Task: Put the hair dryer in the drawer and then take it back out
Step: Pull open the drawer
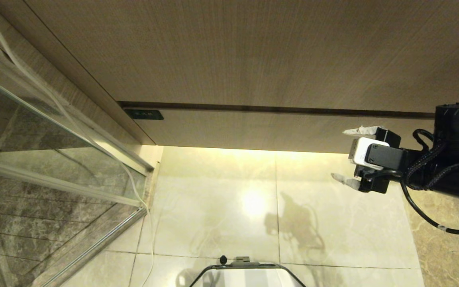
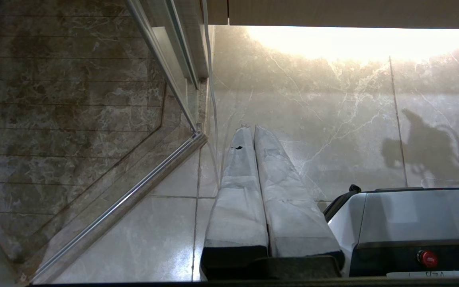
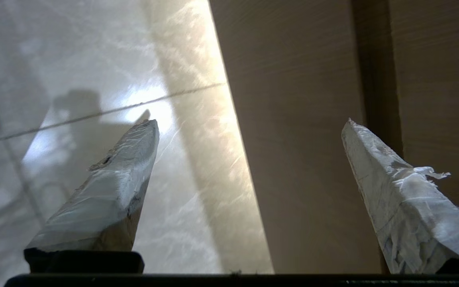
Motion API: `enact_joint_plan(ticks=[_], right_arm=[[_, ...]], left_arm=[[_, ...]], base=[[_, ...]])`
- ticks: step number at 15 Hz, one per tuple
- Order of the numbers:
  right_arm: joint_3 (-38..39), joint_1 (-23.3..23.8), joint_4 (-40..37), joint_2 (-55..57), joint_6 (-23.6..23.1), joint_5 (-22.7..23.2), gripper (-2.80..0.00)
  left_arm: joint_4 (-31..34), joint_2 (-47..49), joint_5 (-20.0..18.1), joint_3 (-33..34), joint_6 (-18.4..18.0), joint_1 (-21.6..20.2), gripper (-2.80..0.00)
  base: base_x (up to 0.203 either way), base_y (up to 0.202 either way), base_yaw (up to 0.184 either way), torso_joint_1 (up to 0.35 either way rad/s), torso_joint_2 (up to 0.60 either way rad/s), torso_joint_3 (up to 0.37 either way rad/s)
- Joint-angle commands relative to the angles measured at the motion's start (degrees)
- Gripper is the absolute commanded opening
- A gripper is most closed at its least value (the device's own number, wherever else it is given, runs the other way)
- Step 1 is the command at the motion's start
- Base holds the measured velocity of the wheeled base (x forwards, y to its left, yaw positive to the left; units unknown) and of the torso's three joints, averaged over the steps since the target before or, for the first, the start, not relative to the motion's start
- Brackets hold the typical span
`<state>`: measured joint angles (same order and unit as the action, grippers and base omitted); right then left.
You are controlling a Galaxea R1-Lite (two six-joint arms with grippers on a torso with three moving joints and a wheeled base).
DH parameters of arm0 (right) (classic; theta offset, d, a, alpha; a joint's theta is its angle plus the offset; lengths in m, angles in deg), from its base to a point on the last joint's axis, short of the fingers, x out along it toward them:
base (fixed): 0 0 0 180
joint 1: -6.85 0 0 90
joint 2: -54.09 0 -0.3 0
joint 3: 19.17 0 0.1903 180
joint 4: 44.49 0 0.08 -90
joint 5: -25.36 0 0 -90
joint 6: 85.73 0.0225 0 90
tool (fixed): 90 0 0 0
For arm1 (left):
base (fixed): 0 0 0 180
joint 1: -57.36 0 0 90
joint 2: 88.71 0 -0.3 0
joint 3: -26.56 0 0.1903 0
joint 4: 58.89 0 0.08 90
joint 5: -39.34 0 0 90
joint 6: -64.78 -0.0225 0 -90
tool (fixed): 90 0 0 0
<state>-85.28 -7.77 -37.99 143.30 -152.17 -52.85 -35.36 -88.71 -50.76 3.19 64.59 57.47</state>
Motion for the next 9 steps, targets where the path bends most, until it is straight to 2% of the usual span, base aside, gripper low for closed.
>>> enact_joint_plan(ticks=[1,4,9], right_arm=[[-0.8,3.1,4.5,5.4,-2.3,4.1,0.00],[-3.6,5.9,5.3,8.4,-5.1,8.3,0.00],[-7.9,6.9,12.8,14.0,-5.1,9.4,0.00]], left_arm=[[0.0,0.0,0.0,0.1,0.0,0.0,-2.80],[0.0,0.0,0.1,0.1,0.0,0.0,-2.80],[0.0,0.0,0.0,0.1,0.0,0.0,-2.80]], base=[[0.000,0.000,0.000,0.000,0.00,0.000],[0.000,0.000,0.000,0.000,0.00,0.000],[0.000,0.000,0.000,0.000,0.00,0.000]])
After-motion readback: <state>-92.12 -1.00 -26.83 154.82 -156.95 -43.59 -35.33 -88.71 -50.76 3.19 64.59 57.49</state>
